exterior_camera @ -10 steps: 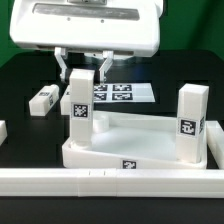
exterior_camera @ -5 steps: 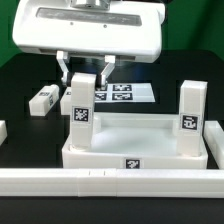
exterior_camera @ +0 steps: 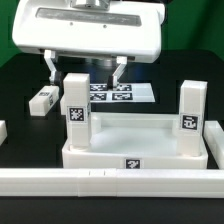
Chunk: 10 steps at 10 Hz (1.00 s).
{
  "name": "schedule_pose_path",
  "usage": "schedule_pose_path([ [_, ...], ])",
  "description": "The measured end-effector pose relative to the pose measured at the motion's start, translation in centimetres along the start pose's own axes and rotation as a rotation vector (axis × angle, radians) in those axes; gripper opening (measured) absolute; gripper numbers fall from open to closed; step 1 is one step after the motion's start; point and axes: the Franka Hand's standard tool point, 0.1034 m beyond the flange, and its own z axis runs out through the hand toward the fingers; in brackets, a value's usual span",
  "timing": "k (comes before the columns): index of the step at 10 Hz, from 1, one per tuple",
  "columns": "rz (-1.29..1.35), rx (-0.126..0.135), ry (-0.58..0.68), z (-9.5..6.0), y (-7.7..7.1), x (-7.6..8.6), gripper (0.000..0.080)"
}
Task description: Assemble desk
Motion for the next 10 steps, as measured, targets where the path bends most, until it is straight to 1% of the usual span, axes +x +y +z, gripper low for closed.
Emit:
schedule_pose_path([
  [2, 0.002, 0.000, -0.003, -0.3, 0.3, 0.3, 0.0647],
  [5, 0.011, 0.009, -0.026, -1.7, 1.3, 1.4, 0.0649],
  [6, 0.012, 0.010, -0.025, -1.9, 1.5, 1.8, 0.0649],
  [7, 0.010, 0.011, -0.032, -1.7, 1.3, 1.5, 0.0649],
  [8, 0.010, 0.024, -0.065, -1.6, 1.0, 1.2, 0.0649],
  [9, 0.010, 0.025, -0.074, -1.4, 1.0, 1.1, 0.0649],
  [10, 0.011, 0.039, -0.129, -0.9, 0.7, 0.3, 0.0649],
])
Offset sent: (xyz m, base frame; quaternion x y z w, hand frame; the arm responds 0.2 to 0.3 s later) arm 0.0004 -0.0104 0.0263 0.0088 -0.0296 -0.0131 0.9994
